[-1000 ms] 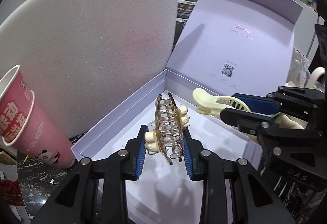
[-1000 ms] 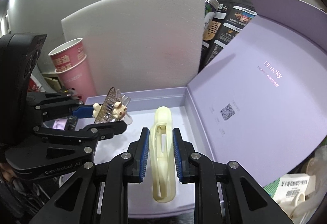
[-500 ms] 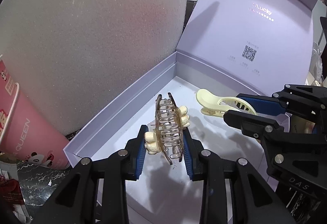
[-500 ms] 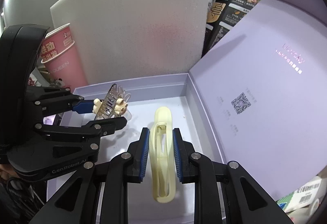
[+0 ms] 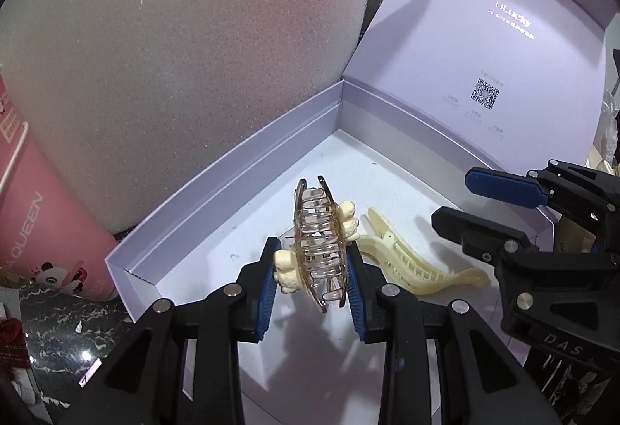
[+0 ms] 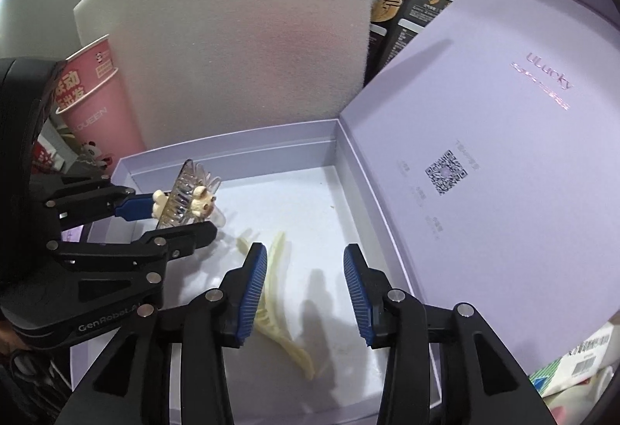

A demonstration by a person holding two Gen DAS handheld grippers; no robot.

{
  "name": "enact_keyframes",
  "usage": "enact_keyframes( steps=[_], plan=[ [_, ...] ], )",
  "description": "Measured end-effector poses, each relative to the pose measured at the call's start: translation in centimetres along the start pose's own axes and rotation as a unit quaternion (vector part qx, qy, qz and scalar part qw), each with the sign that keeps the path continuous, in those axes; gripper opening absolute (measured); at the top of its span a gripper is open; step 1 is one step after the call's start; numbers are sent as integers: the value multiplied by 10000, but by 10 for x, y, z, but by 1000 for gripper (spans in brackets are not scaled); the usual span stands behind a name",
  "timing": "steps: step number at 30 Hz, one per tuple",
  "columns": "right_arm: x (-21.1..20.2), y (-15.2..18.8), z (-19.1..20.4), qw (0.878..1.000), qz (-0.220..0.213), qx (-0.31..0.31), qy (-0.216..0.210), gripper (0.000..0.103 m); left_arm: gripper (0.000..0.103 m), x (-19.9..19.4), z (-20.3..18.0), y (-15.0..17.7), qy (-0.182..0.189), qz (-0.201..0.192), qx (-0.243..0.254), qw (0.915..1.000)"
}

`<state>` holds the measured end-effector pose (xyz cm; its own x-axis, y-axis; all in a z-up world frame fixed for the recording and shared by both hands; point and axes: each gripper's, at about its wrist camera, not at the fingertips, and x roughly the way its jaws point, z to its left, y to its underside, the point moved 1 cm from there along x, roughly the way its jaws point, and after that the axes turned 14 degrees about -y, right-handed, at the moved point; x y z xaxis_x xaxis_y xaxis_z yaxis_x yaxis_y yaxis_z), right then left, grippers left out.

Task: Organize rigid objects
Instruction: 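Open the right tool to drop the cream clip while the left tool releases the claw clip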

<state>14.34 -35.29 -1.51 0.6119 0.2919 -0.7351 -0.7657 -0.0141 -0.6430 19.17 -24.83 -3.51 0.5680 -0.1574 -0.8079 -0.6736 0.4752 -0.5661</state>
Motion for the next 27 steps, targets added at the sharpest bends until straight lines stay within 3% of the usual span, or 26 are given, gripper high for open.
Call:
enact_keyframes(
  steps=[7, 9, 11, 13, 27],
  plan=[
    [-10, 3, -4, 9998, 7, 136, 111, 46, 35, 6, 3, 4, -124, 204, -108, 9997],
    [-13, 3, -3, 9998, -15, 134, 139, 46, 44, 6, 3, 4, -140, 187, -131, 9996],
    [-16, 4, -1, 9998, -55, 139, 141, 46, 66, 4, 2, 4, -114, 171, -125, 9997],
    [-19, 4, -1, 9997, -91, 148, 158, 46, 80, 0, 2, 4, -117, 131, -139, 9997],
    [-51, 9, 7, 9992, -228, 115, 291, 46, 80, -42, 19, 7, -303, -101, -366, 9988]
  ],
)
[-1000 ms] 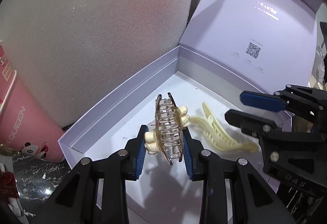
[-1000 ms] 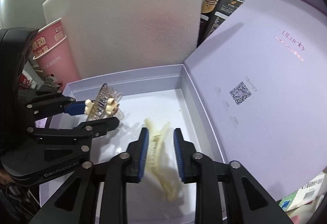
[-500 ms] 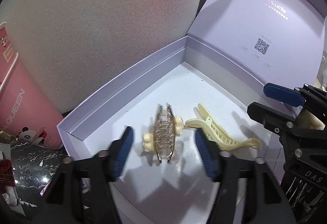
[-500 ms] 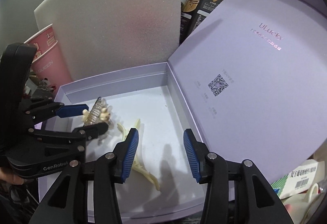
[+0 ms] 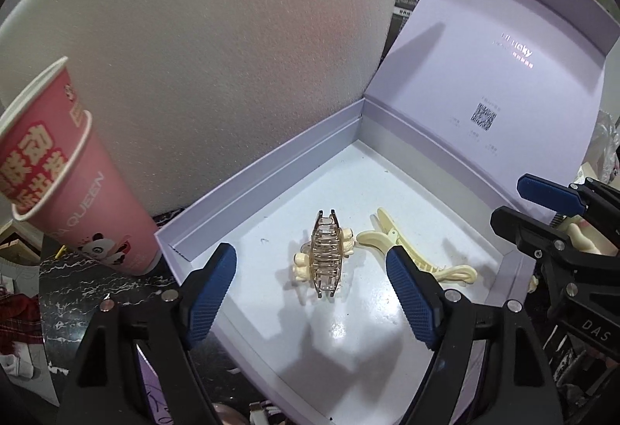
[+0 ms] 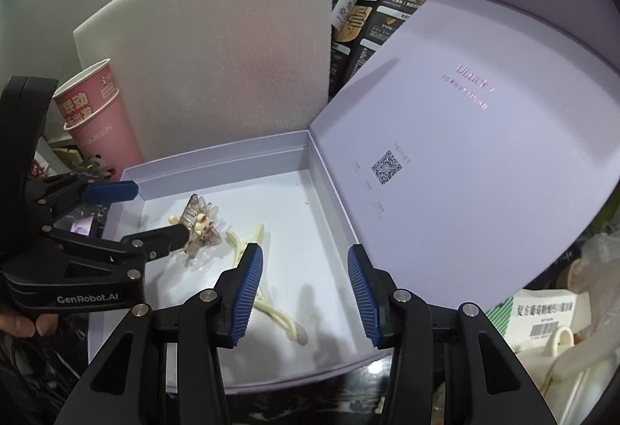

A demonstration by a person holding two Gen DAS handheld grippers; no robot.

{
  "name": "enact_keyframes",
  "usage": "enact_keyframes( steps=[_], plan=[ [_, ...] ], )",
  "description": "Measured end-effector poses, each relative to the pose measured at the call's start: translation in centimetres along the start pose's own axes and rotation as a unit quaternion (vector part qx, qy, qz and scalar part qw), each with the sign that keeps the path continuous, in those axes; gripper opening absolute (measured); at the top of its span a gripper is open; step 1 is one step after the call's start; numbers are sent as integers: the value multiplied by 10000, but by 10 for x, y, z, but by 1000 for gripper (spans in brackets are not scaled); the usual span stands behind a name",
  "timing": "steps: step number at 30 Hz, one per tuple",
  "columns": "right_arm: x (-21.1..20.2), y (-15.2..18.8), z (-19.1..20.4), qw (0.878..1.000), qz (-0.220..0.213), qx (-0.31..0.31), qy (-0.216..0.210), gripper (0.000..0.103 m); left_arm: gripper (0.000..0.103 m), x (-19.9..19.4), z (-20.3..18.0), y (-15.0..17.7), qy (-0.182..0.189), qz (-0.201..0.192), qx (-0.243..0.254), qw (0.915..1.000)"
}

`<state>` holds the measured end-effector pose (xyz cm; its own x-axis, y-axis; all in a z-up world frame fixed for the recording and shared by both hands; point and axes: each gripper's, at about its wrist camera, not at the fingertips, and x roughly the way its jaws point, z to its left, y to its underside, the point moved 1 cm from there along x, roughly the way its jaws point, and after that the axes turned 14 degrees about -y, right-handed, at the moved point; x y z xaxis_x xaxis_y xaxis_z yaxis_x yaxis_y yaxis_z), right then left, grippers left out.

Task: Organize rigid objects
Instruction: 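Open the right tool to drop the cream clip while the left tool releases the claw clip, then withdraw both tools from the box back toward the polka-dot clip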

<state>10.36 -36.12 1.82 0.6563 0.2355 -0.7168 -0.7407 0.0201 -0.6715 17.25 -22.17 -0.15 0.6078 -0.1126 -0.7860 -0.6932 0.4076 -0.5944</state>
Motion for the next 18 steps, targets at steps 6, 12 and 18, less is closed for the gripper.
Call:
enact_keyframes(
  steps=[6, 12, 18],
  plan=[
    [-25, -2, 13, 9998, -184, -115, -9, 53, 80, -32, 8, 1, -100, -216, -102, 9997],
    [-49, -4, 32, 9985, -450, -314, -45, 71, 80, -60, 16, 10, -251, -374, -191, 9988],
    [-66, -4, 45, 9971, -619, -451, -18, 81, 103, -75, 23, 17, -370, -562, -342, 9971]
  ],
)
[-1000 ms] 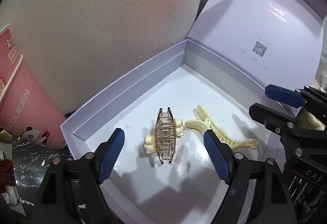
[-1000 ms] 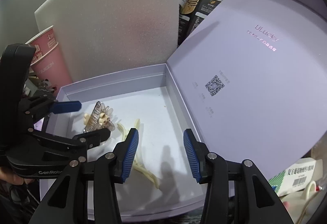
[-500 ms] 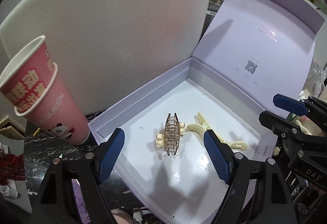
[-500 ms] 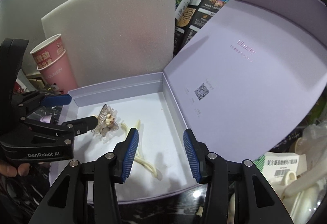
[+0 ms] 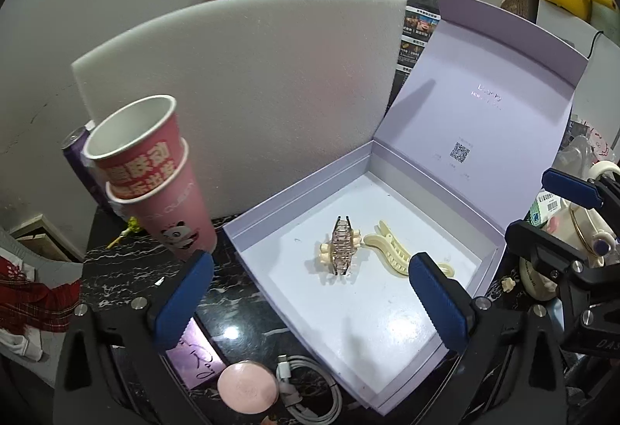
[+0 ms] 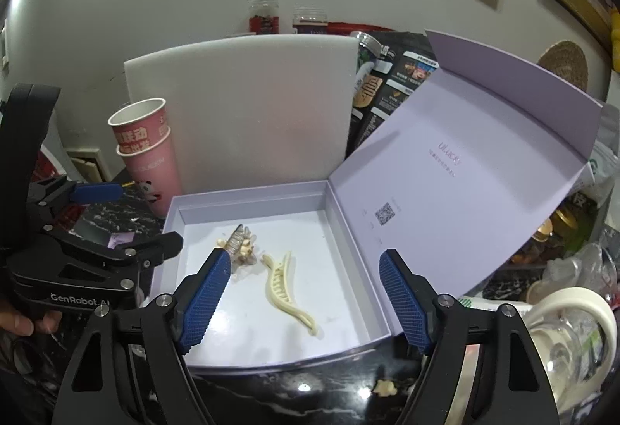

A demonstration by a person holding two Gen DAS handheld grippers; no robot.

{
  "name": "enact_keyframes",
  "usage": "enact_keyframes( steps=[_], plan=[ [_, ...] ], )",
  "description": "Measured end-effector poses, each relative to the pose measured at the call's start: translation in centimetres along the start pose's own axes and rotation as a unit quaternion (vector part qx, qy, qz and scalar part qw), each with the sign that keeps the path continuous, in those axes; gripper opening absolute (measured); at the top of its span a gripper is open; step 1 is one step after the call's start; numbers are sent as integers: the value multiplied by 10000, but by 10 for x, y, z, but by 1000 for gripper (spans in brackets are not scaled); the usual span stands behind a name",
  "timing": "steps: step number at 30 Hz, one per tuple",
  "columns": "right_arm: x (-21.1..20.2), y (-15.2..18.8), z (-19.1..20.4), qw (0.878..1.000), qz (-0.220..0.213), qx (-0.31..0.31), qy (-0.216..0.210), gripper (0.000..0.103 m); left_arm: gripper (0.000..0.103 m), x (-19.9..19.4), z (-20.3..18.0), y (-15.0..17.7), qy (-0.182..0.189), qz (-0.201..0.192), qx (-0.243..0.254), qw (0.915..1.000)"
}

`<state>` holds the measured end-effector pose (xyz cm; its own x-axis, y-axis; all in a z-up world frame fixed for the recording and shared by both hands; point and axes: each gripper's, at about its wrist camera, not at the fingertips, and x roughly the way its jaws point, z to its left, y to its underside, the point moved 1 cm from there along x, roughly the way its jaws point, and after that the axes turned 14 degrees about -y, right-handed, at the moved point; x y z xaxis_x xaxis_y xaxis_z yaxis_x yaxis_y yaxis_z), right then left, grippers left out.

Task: Organize rigid objects
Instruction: 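Withdraw both tools from the box back toward the polka-dot clip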

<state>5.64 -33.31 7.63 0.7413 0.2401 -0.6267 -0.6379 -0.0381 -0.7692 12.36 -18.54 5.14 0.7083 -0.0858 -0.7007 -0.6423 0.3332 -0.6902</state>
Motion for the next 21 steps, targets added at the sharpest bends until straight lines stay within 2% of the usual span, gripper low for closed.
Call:
enact_keyframes(
  steps=[2, 18, 21],
  plan=[
    [-3, 1, 3, 10000, -18, -12, 1, 83, 103, -6, 3, 3, -42, -8, -16, 10000],
    [-21, 4, 40, 9992, -122, -188, -317, 83, 103, -52, 29, 31, -368, -336, -142, 9987],
    [-24, 5, 49, 9989, -140, -233, -380, 85, 103, -63, 39, 37, -460, -446, -333, 9974]
  ],
)
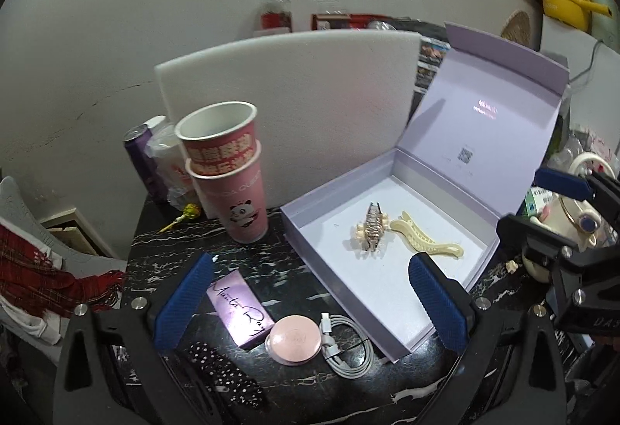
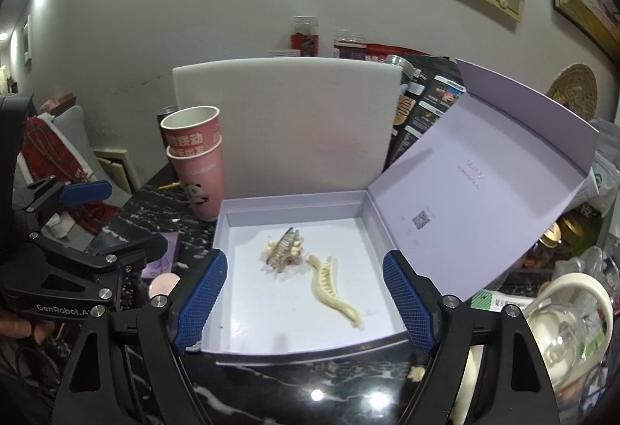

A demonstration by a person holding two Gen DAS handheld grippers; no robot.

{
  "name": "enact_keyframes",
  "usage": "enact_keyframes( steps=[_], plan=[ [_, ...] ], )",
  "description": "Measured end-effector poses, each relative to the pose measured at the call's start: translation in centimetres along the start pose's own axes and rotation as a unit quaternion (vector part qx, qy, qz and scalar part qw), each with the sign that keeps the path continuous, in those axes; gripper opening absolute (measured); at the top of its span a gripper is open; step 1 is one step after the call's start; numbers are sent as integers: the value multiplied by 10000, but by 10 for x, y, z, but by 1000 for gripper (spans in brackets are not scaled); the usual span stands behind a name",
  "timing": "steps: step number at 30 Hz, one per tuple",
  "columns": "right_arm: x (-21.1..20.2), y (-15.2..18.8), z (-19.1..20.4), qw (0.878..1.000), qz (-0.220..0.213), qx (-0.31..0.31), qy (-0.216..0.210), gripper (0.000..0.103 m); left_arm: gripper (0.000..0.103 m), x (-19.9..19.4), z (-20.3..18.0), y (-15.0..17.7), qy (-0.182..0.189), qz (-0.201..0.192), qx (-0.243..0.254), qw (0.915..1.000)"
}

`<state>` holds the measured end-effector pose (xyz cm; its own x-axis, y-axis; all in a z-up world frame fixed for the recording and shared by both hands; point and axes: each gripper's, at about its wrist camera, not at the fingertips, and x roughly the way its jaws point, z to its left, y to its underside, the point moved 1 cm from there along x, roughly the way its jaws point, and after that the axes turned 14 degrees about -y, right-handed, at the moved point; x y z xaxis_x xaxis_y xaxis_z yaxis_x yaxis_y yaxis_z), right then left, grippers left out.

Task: Organize rigid objects
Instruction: 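Withdraw both tools from the box back toward the polka-dot clip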

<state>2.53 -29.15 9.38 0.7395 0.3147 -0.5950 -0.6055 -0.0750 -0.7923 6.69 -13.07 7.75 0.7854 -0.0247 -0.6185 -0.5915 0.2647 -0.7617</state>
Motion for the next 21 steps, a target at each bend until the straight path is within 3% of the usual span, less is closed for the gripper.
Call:
enact_keyframes(
  steps=[21],
  plan=[
    [-24, 11, 59, 9985, -139, -320, -424, 88, 103, -66, 47, 41, -311, -211, -300, 9988]
  ],
)
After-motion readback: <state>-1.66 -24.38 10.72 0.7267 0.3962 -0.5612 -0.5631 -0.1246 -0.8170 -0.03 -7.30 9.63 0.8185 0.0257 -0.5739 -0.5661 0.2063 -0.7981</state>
